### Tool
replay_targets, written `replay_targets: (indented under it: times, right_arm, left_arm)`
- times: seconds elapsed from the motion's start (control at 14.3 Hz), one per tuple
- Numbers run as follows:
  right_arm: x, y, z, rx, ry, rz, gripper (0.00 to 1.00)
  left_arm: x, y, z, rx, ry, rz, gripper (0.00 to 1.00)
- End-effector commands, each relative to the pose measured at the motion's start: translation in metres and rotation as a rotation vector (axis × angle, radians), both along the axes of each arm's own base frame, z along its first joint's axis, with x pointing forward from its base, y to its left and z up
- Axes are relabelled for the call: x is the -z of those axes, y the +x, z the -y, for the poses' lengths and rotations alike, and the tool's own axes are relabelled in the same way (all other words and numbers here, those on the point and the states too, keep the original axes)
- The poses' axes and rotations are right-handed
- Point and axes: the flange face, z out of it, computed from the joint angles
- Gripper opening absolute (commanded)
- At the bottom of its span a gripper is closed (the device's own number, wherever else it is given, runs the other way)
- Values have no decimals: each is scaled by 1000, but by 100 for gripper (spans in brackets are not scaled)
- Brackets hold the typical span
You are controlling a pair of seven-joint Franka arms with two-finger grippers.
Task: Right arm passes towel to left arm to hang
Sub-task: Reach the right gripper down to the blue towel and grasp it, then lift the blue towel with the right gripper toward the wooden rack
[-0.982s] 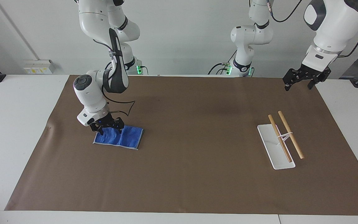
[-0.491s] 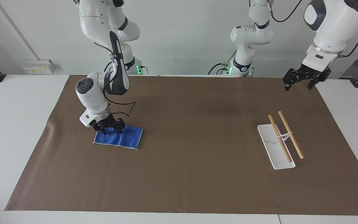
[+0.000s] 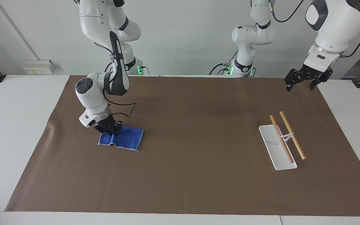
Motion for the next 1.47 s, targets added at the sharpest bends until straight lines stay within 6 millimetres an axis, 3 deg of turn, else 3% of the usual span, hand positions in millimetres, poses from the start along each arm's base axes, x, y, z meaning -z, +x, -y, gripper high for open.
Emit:
replay_targets:
  times: [0.0, 0.21, 0.35, 0.84, 0.98, 1.12, 1.4]
  right_arm:
    - [-4, 1, -8, 29, 22, 7, 0]
    - [-36, 10, -14, 7, 38, 5, 0]
    - [-70, 13, -17, -6, 54, 22, 0]
    - [-183, 49, -56, 100, 279, 38, 0]
    - [-203, 52, -75, 189, 363, 28, 0]
    - [-211, 51, -101, 319, 483, -17, 0]
    - [-228, 53, -125, 668, 812, -188, 0]
  left_arm:
    - [-2, -8, -2, 0, -15, 4, 100]
    - [-1, -8, -2, 0, -15, 2, 100]
    - [-2, -8, -2, 0, -15, 4, 100]
    - [-1, -8, -2, 0, -15, 2, 100]
    - [-2, -7, -2, 0, -15, 6, 100]
    - [-2, -8, -2, 0, -15, 4, 100]
    - [-1, -8, -2, 0, -15, 2, 100]
